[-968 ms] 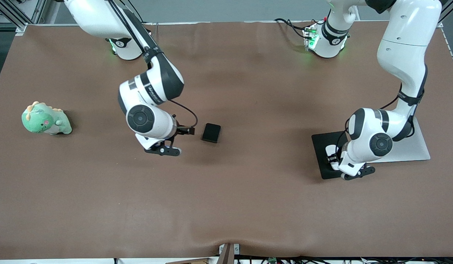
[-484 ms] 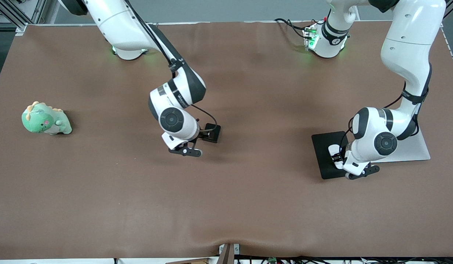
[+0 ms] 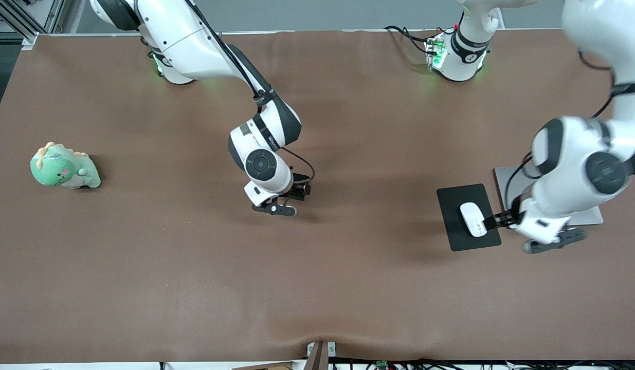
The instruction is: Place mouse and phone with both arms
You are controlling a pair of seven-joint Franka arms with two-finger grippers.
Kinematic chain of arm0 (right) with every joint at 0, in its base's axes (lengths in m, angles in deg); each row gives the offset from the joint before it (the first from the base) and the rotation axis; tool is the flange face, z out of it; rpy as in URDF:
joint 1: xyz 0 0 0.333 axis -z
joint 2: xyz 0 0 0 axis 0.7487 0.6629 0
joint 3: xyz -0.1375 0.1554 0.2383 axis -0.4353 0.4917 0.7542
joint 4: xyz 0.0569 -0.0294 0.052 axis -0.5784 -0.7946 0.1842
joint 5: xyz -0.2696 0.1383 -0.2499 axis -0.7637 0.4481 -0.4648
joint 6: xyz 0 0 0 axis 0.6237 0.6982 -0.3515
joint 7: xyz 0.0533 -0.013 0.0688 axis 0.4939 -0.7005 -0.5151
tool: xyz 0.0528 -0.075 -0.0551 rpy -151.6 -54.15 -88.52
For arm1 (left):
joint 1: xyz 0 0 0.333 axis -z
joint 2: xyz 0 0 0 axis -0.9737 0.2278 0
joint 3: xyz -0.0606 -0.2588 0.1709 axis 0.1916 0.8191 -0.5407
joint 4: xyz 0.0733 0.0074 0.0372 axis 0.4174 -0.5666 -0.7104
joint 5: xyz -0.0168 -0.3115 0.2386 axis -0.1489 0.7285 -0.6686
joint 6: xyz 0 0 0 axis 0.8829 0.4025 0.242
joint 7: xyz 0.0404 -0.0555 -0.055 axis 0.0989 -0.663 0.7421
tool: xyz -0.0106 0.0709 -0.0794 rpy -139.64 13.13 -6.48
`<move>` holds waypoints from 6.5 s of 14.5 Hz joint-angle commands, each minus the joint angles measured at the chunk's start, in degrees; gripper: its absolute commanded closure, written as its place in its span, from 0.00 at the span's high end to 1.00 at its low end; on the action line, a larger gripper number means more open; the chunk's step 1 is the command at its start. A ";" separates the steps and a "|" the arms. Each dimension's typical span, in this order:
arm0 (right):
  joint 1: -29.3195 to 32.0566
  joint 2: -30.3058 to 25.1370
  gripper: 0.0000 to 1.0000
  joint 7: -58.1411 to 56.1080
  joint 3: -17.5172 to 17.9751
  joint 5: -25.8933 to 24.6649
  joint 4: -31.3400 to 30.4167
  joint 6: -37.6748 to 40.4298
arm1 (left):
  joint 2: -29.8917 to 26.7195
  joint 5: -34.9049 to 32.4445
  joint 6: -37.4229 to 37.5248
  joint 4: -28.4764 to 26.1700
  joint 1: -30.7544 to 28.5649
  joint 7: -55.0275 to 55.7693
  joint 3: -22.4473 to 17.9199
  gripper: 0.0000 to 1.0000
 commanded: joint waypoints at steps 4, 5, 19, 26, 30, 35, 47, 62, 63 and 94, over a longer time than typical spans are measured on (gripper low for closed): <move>-3.06 1.63 1.00 4.22 -0.54 1.22 -0.41 -3.92 | -8.12 -0.51 11.88 8.93 -0.54 -9.27 0.29 1.00; -3.58 1.80 1.00 4.22 -0.54 1.22 -0.50 -4.00 | -10.15 -0.51 14.50 8.93 -0.54 -10.50 0.11 1.00; 1.32 -2.93 0.00 3.25 -1.33 -0.01 -0.15 5.11 | -21.16 3.80 31.57 8.22 -0.54 -13.94 -0.86 1.00; 5.37 -6.72 0.00 0.36 -4.67 -2.21 -2.87 8.91 | -20.98 4.59 31.40 6.91 -0.45 -13.77 -0.77 1.00; 11.16 -11.80 0.00 -8.06 -4.85 -2.38 -10.06 8.21 | -20.80 4.59 30.17 6.82 -0.54 -13.77 -0.77 1.00; 18.19 -17.43 0.00 -17.30 -5.55 -3.52 -18.85 4.89 | -20.89 4.59 29.99 6.55 -0.46 -13.77 -0.68 1.00; 39.47 -19.73 0.00 -45.33 -6.78 -7.48 -30.73 -5.32 | -21.07 4.59 30.34 6.20 -0.46 -13.68 -0.77 1.00; 42.12 -21.57 1.00 -50.45 -6.69 -7.83 -40.32 -14.04 | -20.36 3.62 30.25 8.40 -0.46 -13.59 -1.12 1.00; 42.12 -21.58 1.00 -50.45 -6.60 -7.74 -38.23 -11.33 | -20.36 3.62 30.34 8.40 -0.37 -13.59 -0.94 1.00; 39.13 -36.94 1.00 -54.85 -4.67 -7.66 15.25 51.63 | -20.98 3.01 35.00 8.49 -0.02 -12.89 -0.59 1.00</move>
